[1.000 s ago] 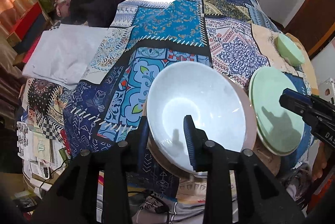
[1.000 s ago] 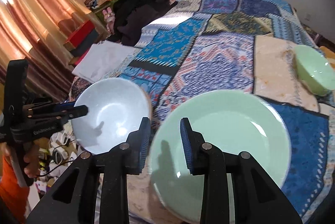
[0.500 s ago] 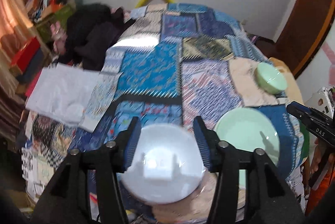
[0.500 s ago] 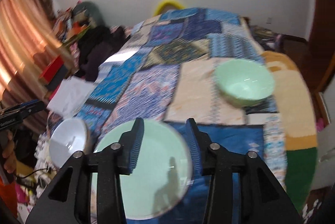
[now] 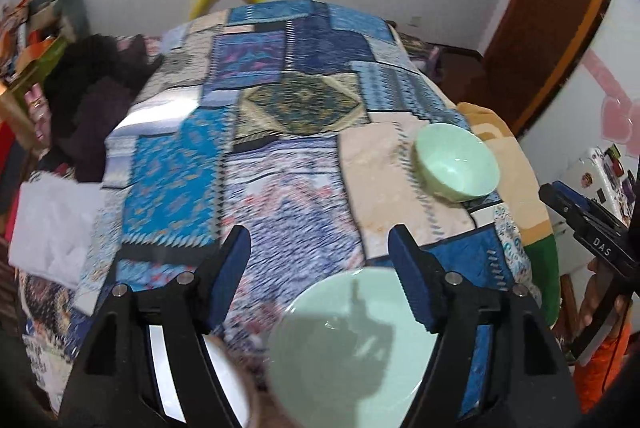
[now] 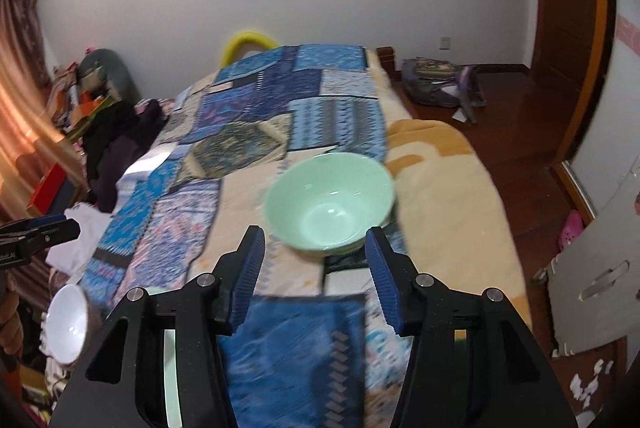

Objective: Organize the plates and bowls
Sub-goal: 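Move the left tool to the mint green bowl and grasp its rim, then lift the mint green bowl and carry it toward the bowl stack, then lower the mint green bowl into the white bowl with the left tool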

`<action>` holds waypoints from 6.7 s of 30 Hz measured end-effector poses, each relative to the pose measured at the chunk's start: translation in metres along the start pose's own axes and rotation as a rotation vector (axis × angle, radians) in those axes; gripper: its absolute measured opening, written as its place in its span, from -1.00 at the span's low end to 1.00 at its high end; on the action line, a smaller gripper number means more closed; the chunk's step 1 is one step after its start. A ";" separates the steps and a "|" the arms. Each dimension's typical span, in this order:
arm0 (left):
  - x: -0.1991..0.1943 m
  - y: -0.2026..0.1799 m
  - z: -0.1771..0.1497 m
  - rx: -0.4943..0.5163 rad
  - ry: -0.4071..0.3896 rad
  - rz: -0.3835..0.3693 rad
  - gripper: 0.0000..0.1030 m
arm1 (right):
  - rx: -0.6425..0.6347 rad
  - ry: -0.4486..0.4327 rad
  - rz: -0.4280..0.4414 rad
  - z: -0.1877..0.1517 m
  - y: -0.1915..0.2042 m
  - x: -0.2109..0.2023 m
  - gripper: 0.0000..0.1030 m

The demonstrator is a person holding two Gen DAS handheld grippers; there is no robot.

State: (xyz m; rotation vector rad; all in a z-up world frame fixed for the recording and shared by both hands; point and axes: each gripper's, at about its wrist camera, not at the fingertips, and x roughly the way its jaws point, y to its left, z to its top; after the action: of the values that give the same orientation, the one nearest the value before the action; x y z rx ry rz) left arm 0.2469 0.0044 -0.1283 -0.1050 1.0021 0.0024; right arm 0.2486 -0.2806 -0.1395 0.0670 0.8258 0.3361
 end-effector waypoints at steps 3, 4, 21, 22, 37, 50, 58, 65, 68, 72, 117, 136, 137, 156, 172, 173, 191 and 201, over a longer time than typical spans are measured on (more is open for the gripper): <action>0.022 -0.020 0.014 0.031 0.027 -0.020 0.39 | 0.021 0.007 -0.024 0.005 -0.016 0.015 -0.05; 0.031 -0.027 0.019 0.047 0.034 -0.020 0.39 | 0.029 0.011 -0.035 0.007 -0.023 0.023 -0.06; 0.147 -0.077 0.057 0.151 0.176 -0.069 0.39 | 0.080 0.176 -0.023 0.022 -0.066 0.133 -0.52; 0.151 -0.077 0.058 0.153 0.183 -0.068 0.39 | 0.087 0.185 -0.008 0.022 -0.067 0.138 -0.56; 0.197 -0.081 0.064 0.117 0.236 -0.098 0.36 | -0.039 0.211 0.046 0.008 -0.041 0.139 -0.64; 0.232 -0.095 0.055 0.135 0.316 -0.136 -0.50 | -0.055 0.241 0.073 0.009 -0.027 0.144 -0.64; 0.227 -0.098 0.055 0.123 0.331 -0.158 -0.68 | -0.009 0.249 0.082 0.010 -0.024 0.132 -0.65; 0.194 -0.096 0.052 0.136 0.285 -0.154 -0.68 | -0.010 0.210 0.091 0.012 -0.013 0.106 -0.65; 0.174 -0.095 0.050 0.150 0.246 -0.143 -0.68 | -0.013 0.187 0.095 0.014 -0.007 0.093 -0.65; 0.147 -0.094 0.049 0.162 0.201 -0.128 -0.68 | -0.032 0.161 0.104 0.018 0.005 0.076 -0.65; -0.080 0.080 -0.067 -0.077 -0.062 -0.030 -0.68 | -0.289 0.110 0.335 -0.035 0.211 0.001 -0.65; -0.088 0.165 -0.125 -0.222 -0.003 0.044 -0.68 | -0.380 0.238 0.457 -0.074 0.284 0.033 -0.65; -0.086 0.169 -0.127 -0.228 0.002 0.048 -0.68 | -0.380 0.245 0.461 -0.076 0.287 0.033 -0.65; -0.046 0.206 -0.169 -0.310 0.110 0.035 -0.68 | -0.401 0.381 0.460 -0.115 0.305 0.066 -0.65; -0.027 0.203 -0.175 -0.283 0.138 0.093 -0.68 | -0.405 0.440 0.431 -0.128 0.297 0.082 -0.65; -0.026 0.204 -0.176 -0.282 0.145 0.093 -0.68 | -0.404 0.438 0.429 -0.127 0.296 0.082 -0.65; -0.037 0.203 -0.178 -0.261 0.108 0.098 -0.68 | -0.425 0.400 0.395 -0.124 0.298 0.075 -0.64; -0.051 0.213 -0.183 -0.303 0.068 0.068 -0.37 | -0.423 0.317 0.347 -0.112 0.289 0.068 -0.35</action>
State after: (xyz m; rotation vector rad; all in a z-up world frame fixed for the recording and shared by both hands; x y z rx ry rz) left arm 0.0547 0.2024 -0.2014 -0.3494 1.0675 0.2143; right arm 0.1324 0.0063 -0.2090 -0.2472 1.0409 0.8588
